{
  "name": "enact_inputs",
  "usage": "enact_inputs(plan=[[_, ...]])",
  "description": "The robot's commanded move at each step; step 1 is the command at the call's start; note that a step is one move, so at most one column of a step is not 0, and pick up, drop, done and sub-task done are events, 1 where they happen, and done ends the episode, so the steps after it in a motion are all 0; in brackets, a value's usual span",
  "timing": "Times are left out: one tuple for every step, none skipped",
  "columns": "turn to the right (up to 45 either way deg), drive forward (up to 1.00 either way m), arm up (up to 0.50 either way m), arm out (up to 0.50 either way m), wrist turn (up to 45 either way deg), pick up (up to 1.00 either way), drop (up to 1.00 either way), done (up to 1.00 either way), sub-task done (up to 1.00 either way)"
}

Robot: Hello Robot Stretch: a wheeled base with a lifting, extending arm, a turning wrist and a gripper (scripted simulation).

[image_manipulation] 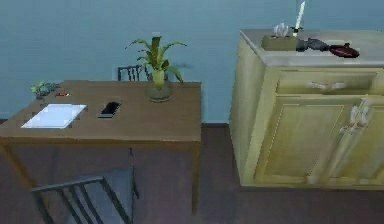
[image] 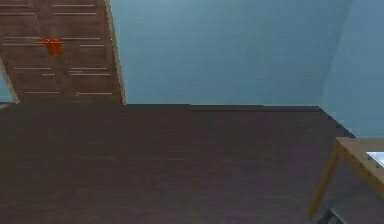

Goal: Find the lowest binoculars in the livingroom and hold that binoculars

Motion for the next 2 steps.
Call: enact_inputs(plan=[[0.0, 0.85, 0.0, 0.0, 0.0, 0.0, 0.0, 0.0, 0.0], [39.0, 0.0, 0.0, 0.0, 0.0, 0.0, 0.0, 0.0, 0.0]])
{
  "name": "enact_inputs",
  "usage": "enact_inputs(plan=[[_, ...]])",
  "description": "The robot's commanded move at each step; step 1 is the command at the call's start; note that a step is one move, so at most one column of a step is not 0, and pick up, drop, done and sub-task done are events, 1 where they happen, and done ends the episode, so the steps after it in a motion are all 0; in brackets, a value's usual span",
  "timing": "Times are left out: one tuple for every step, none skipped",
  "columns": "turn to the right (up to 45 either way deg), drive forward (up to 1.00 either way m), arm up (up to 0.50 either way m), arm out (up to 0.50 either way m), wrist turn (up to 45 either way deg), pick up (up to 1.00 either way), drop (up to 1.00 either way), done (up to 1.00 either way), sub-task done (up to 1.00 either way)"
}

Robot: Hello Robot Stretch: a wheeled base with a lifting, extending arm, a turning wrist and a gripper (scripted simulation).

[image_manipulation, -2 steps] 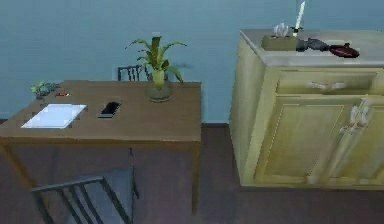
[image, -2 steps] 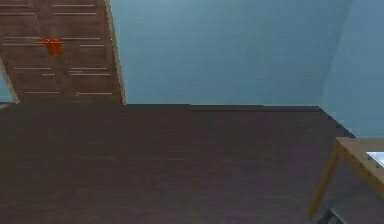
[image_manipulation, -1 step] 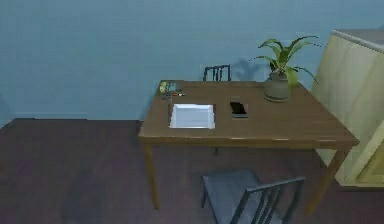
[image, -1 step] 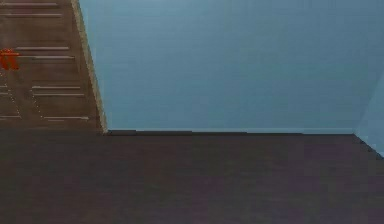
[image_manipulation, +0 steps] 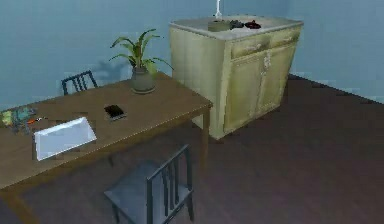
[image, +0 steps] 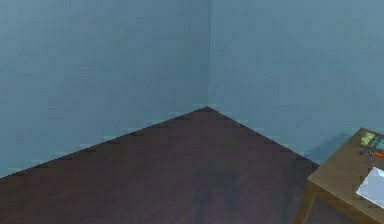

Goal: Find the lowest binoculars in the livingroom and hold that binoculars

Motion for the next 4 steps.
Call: enact_inputs(plan=[[0.0, 0.45, 0.0, 0.0, 0.0, 0.0, 0.0, 0.0, 0.0], [-21.0, 0.0, 0.0, 0.0, 0.0, 0.0, 0.0, 0.0, 0.0], [45.0, 0.0, 0.0, 0.0, 0.0, 0.0, 0.0, 0.0, 0.0], [45.0, 0.0, 0.0, 0.0, 0.0, 0.0, 0.0, 0.0, 0.0]])
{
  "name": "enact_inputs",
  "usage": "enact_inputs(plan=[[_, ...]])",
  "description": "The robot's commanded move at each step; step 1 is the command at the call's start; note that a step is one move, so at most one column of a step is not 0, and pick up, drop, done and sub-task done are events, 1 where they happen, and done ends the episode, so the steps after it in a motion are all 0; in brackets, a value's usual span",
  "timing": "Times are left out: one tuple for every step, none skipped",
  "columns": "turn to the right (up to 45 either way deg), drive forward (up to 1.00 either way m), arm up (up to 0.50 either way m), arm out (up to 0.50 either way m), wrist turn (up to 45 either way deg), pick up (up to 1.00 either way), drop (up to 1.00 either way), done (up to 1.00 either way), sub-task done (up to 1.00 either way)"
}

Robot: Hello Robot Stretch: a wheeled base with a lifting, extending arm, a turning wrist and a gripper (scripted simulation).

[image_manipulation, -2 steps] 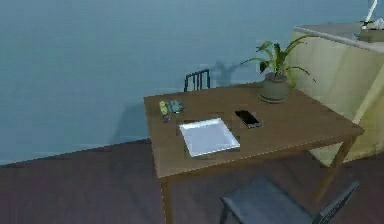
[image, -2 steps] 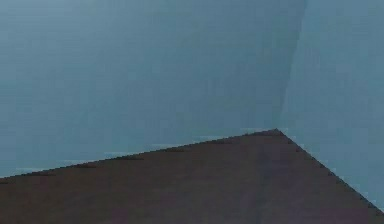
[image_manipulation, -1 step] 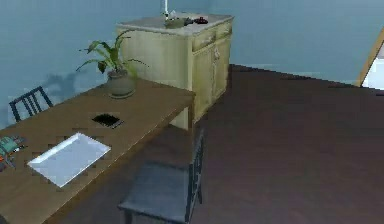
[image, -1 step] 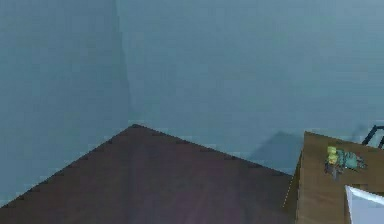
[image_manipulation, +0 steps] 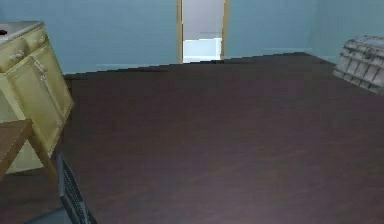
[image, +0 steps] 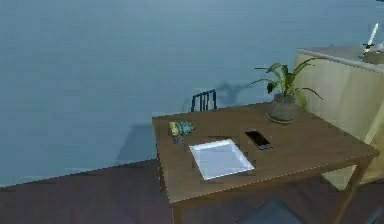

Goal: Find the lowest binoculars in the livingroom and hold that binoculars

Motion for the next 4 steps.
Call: enact_inputs(plan=[[27.0, 0.0, 0.0, 0.0, 0.0, 0.0, 0.0, 0.0, 0.0], [0.0, 0.35, 0.0, 0.0, 0.0, 0.0, 0.0, 0.0, 0.0], [-45.0, 0.0, 0.0, 0.0, 0.0, 0.0, 0.0, 0.0, 0.0], [-45.0, 0.0, 0.0, 0.0, 0.0, 0.0, 0.0, 0.0, 0.0]])
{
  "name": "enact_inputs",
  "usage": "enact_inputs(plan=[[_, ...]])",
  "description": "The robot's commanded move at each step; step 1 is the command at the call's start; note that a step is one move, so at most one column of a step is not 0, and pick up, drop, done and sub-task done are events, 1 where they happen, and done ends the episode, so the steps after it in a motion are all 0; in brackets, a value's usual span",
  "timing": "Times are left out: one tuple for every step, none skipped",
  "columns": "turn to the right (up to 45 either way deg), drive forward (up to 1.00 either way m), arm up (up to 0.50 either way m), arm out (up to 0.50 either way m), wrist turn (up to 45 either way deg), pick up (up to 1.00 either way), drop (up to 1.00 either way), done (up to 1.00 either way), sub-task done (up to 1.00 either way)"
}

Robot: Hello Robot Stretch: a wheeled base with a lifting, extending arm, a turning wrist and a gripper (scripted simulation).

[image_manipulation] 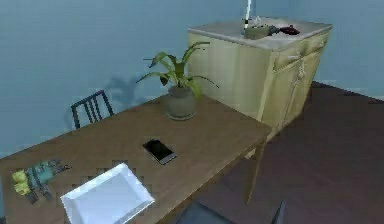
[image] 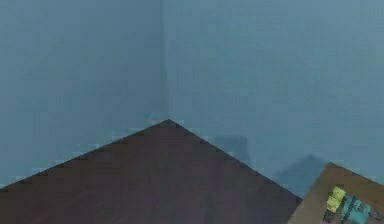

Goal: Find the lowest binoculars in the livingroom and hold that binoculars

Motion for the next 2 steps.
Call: enact_inputs(plan=[[-36.0, 0.0, 0.0, 0.0, 0.0, 0.0, 0.0, 0.0, 0.0], [0.0, 0.0, 0.5, 0.0, 0.0, 0.0, 0.0, 0.0, 0.0]])
